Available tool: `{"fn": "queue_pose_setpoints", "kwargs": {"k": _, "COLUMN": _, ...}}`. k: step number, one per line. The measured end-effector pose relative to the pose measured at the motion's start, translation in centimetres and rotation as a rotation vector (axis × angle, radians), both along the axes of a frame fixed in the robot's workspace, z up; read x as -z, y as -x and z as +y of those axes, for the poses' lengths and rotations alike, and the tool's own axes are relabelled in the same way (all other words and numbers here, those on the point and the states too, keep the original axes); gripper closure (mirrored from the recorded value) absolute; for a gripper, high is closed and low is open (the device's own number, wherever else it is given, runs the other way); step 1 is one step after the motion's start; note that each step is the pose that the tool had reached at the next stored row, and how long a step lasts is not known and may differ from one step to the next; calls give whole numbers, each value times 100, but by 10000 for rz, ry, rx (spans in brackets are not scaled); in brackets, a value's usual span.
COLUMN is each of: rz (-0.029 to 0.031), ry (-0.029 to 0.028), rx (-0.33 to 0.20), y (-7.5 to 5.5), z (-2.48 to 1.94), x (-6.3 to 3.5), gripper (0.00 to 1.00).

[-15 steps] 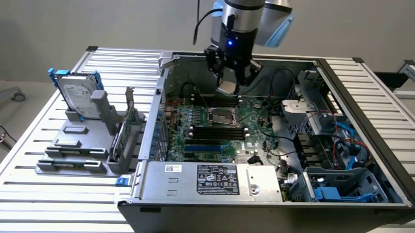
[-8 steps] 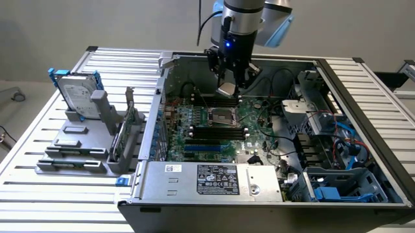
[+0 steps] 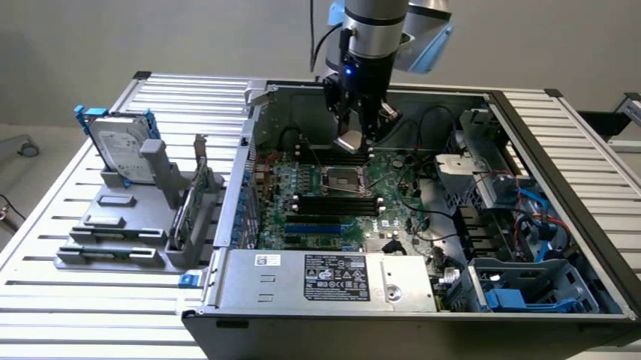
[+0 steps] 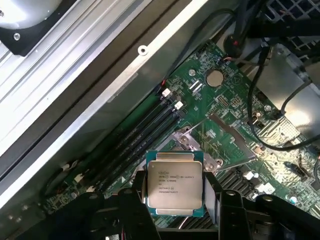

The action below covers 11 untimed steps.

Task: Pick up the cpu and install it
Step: 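Place the cpu into insertion slot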

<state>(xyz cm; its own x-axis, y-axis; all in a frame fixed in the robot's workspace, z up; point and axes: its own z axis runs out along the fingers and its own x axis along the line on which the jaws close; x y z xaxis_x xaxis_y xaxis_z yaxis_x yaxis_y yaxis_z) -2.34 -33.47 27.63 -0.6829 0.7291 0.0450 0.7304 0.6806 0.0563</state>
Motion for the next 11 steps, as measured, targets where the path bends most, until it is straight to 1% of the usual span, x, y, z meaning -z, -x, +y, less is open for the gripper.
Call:
{"fn": "queue_pose_setpoints", "kwargs": {"k": 5, "rz": 0, "ry": -15, "rx": 820, "y": 0, "z": 0, "x": 29, "gripper": 45}}
{"fn": "queue_pose_setpoints", "kwargs": {"k": 11, "rz": 3, "ry": -19, "rx": 1675, "y": 0, "z": 0, "x": 41, "gripper": 45}}
